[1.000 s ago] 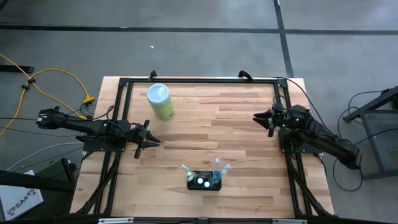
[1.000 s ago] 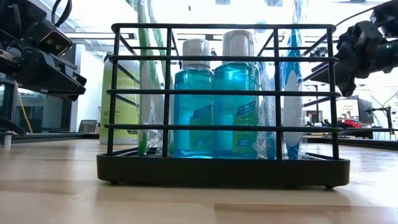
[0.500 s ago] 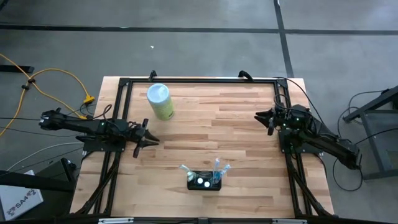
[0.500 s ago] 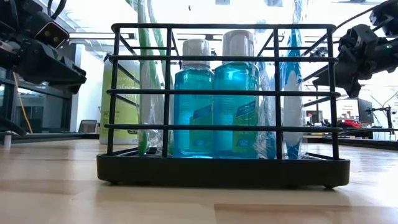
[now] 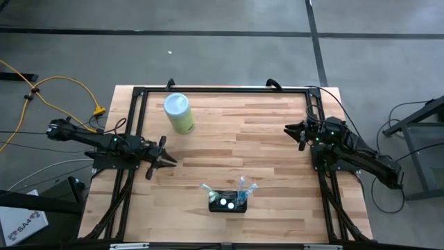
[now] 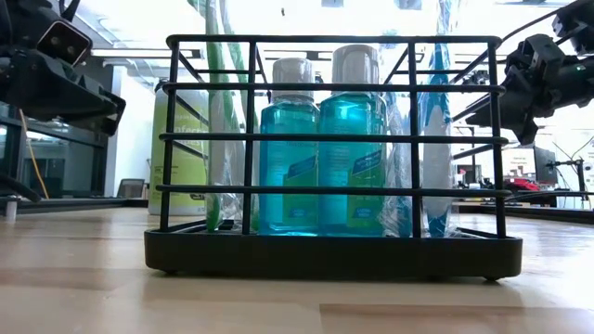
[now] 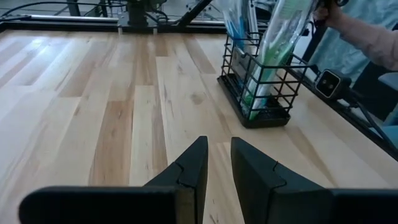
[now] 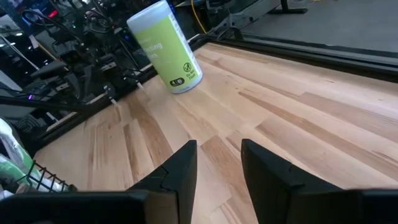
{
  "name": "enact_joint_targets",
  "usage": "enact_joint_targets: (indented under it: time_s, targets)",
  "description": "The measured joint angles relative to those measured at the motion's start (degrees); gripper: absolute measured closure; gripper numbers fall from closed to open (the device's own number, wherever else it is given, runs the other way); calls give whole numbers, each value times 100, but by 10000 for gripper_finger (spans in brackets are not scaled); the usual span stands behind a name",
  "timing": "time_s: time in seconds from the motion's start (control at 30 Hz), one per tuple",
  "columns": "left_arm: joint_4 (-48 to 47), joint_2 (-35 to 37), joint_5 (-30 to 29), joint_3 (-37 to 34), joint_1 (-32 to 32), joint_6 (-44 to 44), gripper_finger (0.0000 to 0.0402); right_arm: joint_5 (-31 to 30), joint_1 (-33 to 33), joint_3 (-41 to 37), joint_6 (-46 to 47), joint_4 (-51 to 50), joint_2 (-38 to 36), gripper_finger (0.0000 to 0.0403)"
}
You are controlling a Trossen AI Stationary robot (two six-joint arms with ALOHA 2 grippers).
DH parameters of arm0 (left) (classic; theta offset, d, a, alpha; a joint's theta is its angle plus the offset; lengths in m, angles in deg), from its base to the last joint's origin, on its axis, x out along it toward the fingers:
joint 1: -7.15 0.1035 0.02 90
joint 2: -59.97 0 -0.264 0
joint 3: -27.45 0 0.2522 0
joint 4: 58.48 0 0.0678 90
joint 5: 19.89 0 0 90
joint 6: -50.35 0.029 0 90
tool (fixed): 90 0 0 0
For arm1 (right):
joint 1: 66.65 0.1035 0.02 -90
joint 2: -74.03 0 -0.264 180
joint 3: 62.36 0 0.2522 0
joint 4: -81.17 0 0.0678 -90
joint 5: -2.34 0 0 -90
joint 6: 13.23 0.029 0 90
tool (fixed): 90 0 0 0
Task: Pick & Place toothbrushing station
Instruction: Return to Home Position
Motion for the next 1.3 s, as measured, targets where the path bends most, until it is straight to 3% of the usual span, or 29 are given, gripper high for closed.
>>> enact_joint_targets:
  time_s: [1.1, 1.3]
  targets:
    - [24, -1, -118, -11, -6, -46, 334, -26, 1, 9, -348, -81, 0, 286]
    - [35, -1, -115, -11, -6, -46, 334, -313, 4, 9, -498, 336, 0, 286]
